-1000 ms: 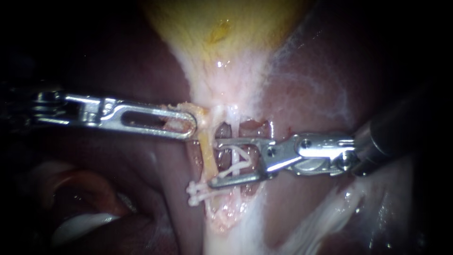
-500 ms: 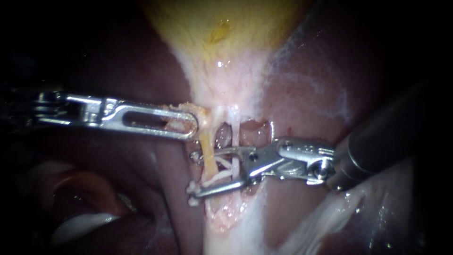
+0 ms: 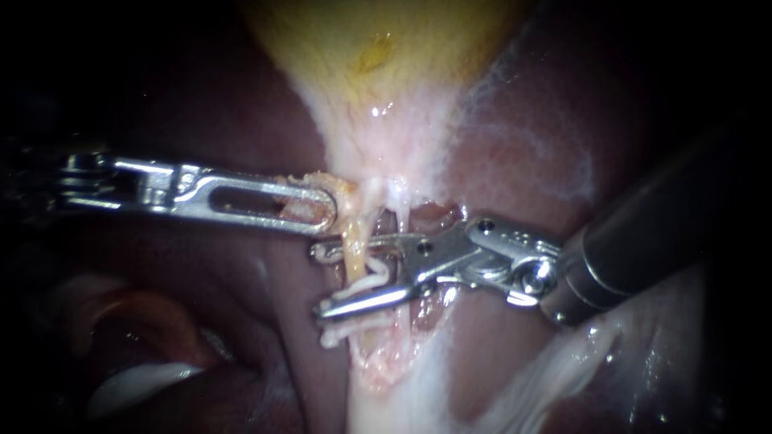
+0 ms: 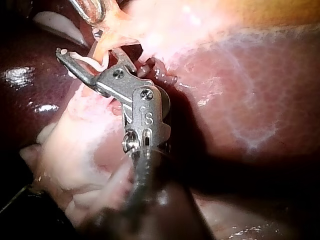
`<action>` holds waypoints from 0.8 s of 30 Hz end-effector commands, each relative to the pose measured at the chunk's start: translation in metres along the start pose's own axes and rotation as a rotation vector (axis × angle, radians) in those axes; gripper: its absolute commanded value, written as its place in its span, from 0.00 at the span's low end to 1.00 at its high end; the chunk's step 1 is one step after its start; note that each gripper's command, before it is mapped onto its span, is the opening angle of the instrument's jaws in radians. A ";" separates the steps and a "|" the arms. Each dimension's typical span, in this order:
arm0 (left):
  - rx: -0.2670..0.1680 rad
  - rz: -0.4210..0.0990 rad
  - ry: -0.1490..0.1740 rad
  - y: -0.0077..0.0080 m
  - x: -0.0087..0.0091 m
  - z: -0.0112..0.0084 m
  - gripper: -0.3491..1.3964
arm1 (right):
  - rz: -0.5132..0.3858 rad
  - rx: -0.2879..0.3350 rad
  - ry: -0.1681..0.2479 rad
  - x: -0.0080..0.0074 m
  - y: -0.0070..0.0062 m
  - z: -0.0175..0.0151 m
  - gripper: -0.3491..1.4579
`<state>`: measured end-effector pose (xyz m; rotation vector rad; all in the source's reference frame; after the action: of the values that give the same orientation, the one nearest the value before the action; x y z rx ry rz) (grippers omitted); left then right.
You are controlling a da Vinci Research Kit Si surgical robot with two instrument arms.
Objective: Clipping third clip left tube
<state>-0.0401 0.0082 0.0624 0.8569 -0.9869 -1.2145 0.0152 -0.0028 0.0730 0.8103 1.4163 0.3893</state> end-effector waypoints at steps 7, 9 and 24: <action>0.000 0.000 0.000 0.0000 0.0000 0.0000 0.00 | 0.047 -0.011 0.003 0.0000 -0.0002 -0.0006 0.32; 0.000 0.000 0.000 0.0000 0.0000 0.0000 0.00 | 0.077 -0.011 0.004 -0.0001 -0.0002 -0.0010 0.22; 0.001 0.000 0.000 0.0002 -0.0001 0.0000 0.00 | 0.128 -0.033 -0.047 0.0001 -0.0007 -0.0021 0.00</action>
<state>-0.0401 0.0083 0.0625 0.8574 -0.9869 -1.2139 0.0131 -0.0027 0.0726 0.8814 1.3124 0.4875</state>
